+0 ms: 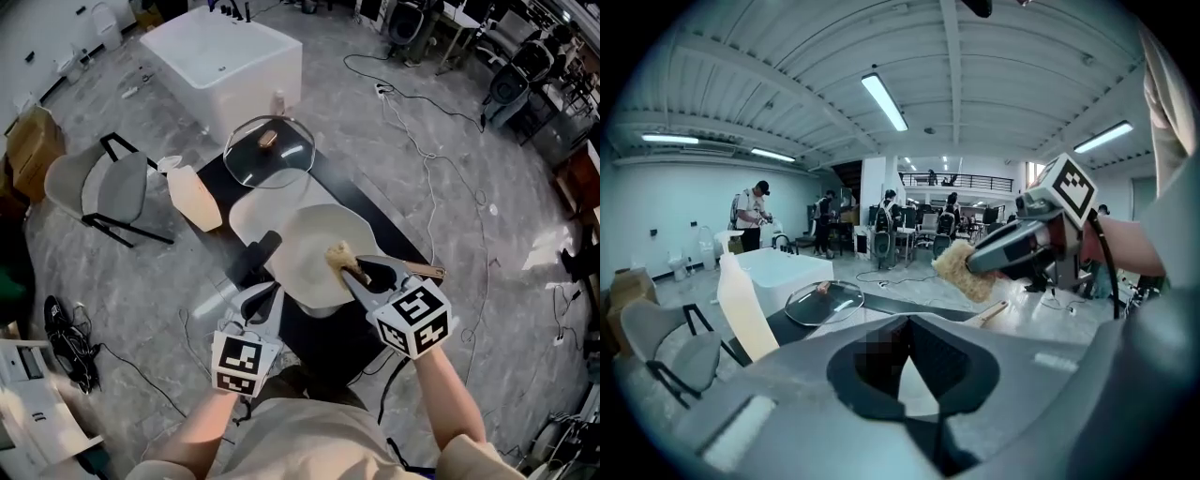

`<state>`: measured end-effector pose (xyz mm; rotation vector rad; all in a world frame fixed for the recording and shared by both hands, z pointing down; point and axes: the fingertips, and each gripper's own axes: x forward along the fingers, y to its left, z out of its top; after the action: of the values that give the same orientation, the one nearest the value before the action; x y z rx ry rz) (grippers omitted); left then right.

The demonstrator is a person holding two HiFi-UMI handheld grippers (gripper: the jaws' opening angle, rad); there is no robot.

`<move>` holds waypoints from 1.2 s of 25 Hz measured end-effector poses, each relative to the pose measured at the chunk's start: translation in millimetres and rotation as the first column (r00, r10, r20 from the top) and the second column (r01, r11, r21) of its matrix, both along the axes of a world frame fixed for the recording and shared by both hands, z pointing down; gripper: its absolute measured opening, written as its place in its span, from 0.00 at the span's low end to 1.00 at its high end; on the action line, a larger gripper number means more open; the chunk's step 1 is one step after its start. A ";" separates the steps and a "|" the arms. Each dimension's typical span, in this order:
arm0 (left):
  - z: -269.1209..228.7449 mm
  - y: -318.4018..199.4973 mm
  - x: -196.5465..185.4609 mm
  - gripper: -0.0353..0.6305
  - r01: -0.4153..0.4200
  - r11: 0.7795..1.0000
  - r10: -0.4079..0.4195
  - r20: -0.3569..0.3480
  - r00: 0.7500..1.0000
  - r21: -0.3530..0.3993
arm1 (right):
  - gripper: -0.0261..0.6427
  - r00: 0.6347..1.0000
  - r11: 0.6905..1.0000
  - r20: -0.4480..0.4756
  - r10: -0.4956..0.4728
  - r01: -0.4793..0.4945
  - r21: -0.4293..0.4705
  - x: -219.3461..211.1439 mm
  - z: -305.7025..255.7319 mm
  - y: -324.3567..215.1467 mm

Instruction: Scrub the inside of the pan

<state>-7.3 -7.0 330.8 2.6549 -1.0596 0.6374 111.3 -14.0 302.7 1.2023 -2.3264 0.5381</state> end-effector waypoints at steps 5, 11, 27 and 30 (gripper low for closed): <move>32.6 -4.1 2.7 0.06 0.010 0.998 -0.009 0.028 1.000 -0.056 | 0.16 0.998 0.996 -0.019 -0.059 0.058 -0.074 -11.1 38.9 -19.7; 70.8 -11.5 0.8 0.06 0.022 0.993 -0.017 0.044 0.999 -0.119 | 0.16 0.986 0.974 -0.063 -0.154 0.141 -0.177 -28.5 101.6 -35.5; 154.0 -9.2 2.4 0.06 0.012 0.962 0.010 0.080 0.997 -0.274 | 0.16 0.896 0.860 -0.184 -0.404 0.303 -0.411 -57.5 258.7 -28.3; 169.0 -4.7 2.7 0.06 0.001 0.954 0.028 0.092 0.995 -0.301 | 0.16 0.877 0.834 -0.187 -0.444 0.327 -0.445 -61.1 270.6 -21.4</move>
<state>-4.7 -11.7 499.9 2.3905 -0.8863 0.8610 50.2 -35.4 573.3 0.5452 -2.0030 0.6102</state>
